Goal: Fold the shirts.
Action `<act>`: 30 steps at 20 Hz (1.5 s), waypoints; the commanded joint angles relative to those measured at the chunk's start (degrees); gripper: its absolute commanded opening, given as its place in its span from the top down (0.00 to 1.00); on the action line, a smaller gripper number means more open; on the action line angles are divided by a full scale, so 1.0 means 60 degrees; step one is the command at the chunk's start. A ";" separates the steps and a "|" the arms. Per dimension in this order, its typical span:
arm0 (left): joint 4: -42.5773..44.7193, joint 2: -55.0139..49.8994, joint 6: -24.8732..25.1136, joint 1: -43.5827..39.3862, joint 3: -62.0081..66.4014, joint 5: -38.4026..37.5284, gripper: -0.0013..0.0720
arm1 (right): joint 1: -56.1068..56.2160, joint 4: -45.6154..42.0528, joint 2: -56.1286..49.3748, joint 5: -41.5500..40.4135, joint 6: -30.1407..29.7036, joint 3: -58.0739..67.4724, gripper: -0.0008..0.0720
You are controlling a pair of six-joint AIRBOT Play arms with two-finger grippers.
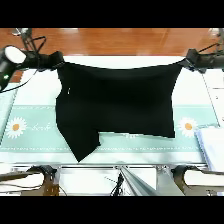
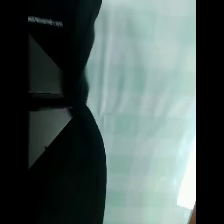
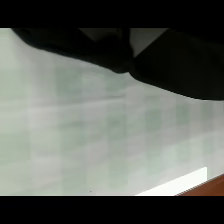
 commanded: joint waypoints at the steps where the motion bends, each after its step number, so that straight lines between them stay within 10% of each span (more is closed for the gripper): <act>1: -0.1548 -0.1712 0.0000 0.0025 0.0943 0.0062 0.95 | 0.0004 0.1005 -0.1807 -0.0146 -0.0277 0.0852 0.93; 7: -0.1566 -0.2065 0.0066 0.0874 0.1770 -0.1949 0.95 | -0.0182 0.0597 -0.2175 0.0841 -0.0270 0.1235 0.93; 13: -0.1530 -0.2095 0.1840 0.2087 0.1781 -0.5818 0.95 | -0.0809 -0.0448 -0.2146 0.3275 -0.0251 0.1413 0.93; 21: -0.1472 -0.2098 0.2178 0.1971 -0.0233 -0.5457 0.95 | -0.0146 -0.1089 -0.2157 0.2033 -0.0160 -0.0597 0.87; 22: -0.1475 -0.2095 0.1974 0.1971 -0.0226 -0.5639 0.85 | -0.0117 -0.1078 -0.2157 0.1982 0.0149 -0.0619 0.46; 23: -0.1457 -0.2095 0.1938 0.1978 -0.0138 -0.5941 0.44 | -0.0117 -0.0900 -0.2109 0.2095 0.0124 -0.0608 0.14; 24: -0.1370 -0.2091 0.1931 0.2033 0.0018 -0.6222 0.04 | -0.0197 -0.0772 -0.1989 0.2324 0.0135 -0.0550 0.13; 30: 0.0401 -0.0503 0.1931 0.3599 -0.0867 -0.7475 0.02 | -0.1712 -0.2874 0.0517 0.3719 0.0273 -0.0809 0.14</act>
